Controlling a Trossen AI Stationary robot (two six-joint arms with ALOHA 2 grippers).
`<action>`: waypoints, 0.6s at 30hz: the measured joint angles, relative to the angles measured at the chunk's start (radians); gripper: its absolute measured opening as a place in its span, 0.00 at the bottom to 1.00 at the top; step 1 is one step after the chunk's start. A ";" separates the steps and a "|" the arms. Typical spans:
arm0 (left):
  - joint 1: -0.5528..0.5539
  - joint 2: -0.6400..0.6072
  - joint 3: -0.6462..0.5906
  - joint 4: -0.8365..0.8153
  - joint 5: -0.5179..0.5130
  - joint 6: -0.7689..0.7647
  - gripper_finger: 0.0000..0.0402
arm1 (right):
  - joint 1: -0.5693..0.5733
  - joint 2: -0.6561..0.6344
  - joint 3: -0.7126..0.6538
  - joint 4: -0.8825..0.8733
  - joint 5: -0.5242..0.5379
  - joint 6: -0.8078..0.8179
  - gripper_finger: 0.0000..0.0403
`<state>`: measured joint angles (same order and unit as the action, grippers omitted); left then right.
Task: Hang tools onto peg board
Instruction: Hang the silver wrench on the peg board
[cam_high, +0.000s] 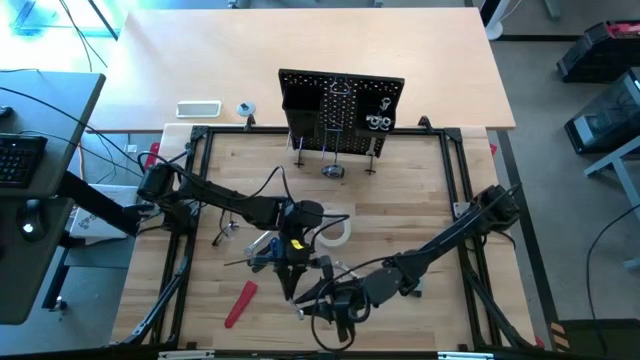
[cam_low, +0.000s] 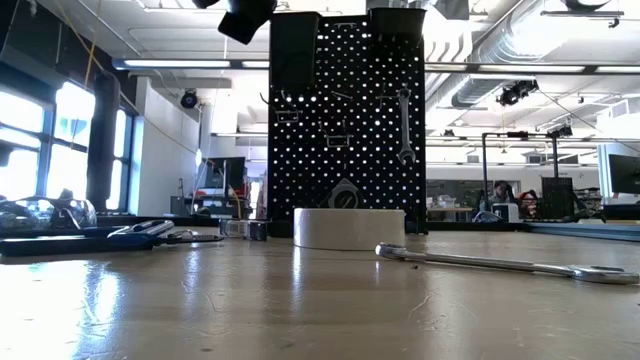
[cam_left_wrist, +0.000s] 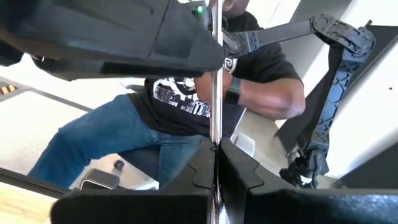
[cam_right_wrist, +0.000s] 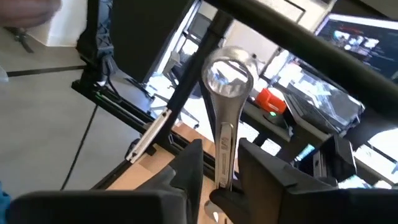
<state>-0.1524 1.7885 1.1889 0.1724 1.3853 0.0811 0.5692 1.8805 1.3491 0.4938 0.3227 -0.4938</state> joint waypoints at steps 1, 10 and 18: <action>0.000 0.000 0.000 -0.001 0.000 0.000 0.00 | 0.004 0.000 0.000 -0.001 0.018 0.004 0.26; 0.028 -0.002 0.000 -0.098 -0.104 0.044 0.00 | 0.095 -0.029 0.000 -0.104 0.345 0.061 0.37; 0.073 -0.085 0.000 -0.323 -0.395 0.253 0.00 | 0.200 -0.075 0.000 -0.293 0.676 0.212 0.37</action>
<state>-0.0796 1.7033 1.1892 -0.1506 0.9905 0.3341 0.7693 1.8052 1.3487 0.2004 0.9983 -0.2815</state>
